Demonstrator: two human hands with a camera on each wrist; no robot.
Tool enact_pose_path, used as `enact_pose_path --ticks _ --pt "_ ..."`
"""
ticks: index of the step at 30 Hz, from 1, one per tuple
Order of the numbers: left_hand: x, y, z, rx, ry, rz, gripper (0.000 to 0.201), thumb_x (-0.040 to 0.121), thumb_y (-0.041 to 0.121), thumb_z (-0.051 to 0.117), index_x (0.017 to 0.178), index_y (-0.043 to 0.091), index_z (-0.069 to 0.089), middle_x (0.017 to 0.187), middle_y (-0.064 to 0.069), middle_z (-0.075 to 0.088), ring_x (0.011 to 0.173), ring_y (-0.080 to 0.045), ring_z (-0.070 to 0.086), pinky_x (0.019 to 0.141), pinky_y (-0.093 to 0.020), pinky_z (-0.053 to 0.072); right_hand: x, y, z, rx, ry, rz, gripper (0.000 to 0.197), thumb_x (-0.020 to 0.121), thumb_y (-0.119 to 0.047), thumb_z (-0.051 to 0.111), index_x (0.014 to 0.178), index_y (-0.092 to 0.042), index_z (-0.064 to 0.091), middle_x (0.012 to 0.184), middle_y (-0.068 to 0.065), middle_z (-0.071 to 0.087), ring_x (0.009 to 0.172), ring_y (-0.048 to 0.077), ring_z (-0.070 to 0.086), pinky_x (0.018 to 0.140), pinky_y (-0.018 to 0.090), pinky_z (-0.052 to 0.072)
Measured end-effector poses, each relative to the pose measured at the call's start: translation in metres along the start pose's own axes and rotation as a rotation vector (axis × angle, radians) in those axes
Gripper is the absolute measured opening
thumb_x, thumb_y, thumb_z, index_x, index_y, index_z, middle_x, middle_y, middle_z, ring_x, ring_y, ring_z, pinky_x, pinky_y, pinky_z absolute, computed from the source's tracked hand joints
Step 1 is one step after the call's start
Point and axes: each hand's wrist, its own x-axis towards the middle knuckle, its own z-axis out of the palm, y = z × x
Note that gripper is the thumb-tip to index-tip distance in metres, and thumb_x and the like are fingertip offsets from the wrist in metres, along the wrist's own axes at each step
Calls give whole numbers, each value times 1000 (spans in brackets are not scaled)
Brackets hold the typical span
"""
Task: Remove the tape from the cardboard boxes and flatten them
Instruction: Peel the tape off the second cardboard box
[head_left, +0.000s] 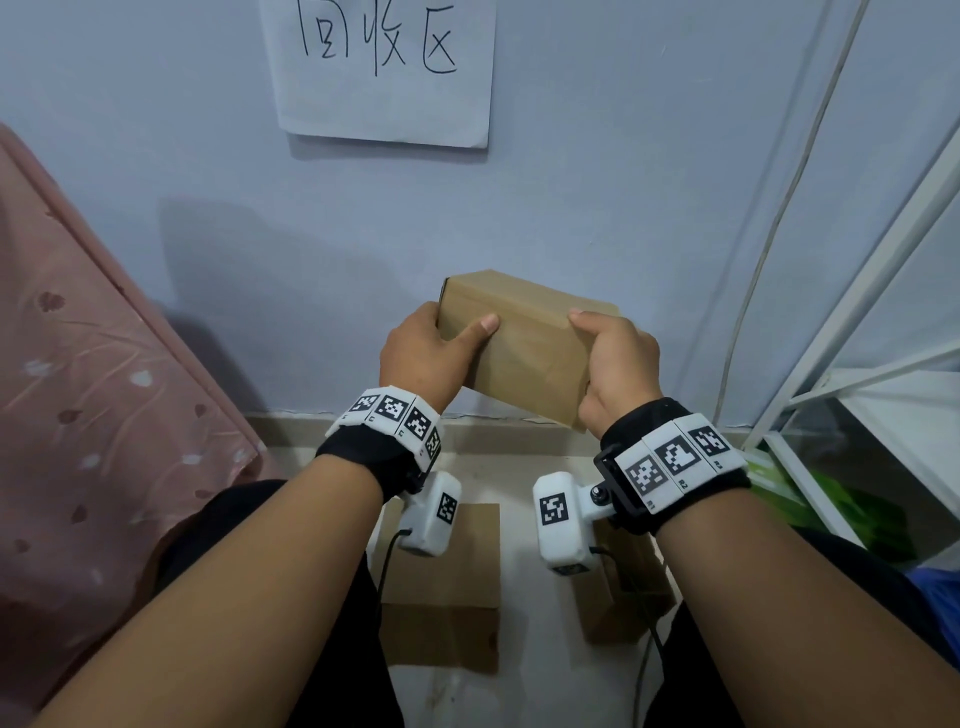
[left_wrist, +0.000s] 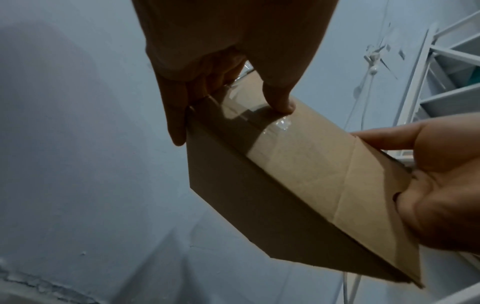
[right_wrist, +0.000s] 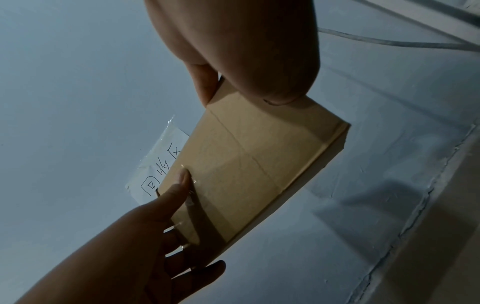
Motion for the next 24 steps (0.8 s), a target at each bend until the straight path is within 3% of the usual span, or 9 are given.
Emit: enact_pose_path --ticks 3,6,8,11,16,20,24 --pt "-2 4 3 -10 -34 -34 56 86 73 56 98 19 61 92 6 66 93 -22 64 74 -35 46 0 0 -1 8 18 7 44 57 -23 77 96 -4 72 101 12 73 101 37 71 98 60 55" --pt "-4 7 5 26 -21 -80 76 67 87 60 103 20 60 99 4 67 93 -23 63 82 -39 52 -6 1 0 -2 10 25 42 69 -17 77 105 4 70 94 15 72 86 34 72 88 56 60" --pt "-2 5 6 31 3 -69 64 74 78 66 97 19 60 93 5 66 90 -22 63 79 -38 52 -7 2 -1 -10 26 33 37 75 -14 75 106 3 70 100 18 76 89 37 74 86 55 61" --pt "4 0 5 -38 -33 -23 48 82 65 69 90 18 66 84 4 69 86 -22 67 76 -37 54 -2 -2 -6 3 55 51 37 70 -16 75 102 0 70 109 21 74 97 40 73 90 60 59" --pt "0 -1 12 -19 -138 20 44 90 61 62 95 18 67 90 4 70 90 -21 67 82 -40 55 8 -9 -15 -39 118 39 16 75 -11 75 90 -6 71 106 14 74 100 36 71 97 55 57" --pt "-7 4 17 -42 -139 -37 60 70 71 75 102 22 64 97 10 68 90 -12 65 79 -34 53 7 -11 -15 -66 92 19 17 73 -13 75 88 -6 72 107 15 75 100 36 71 96 55 57" --pt "-1 1 13 -98 -167 -46 58 63 63 79 101 21 70 95 5 73 89 -19 71 84 -43 59 7 -13 -19 -62 97 25 18 72 -12 74 90 -7 73 109 12 74 105 35 69 101 54 54"
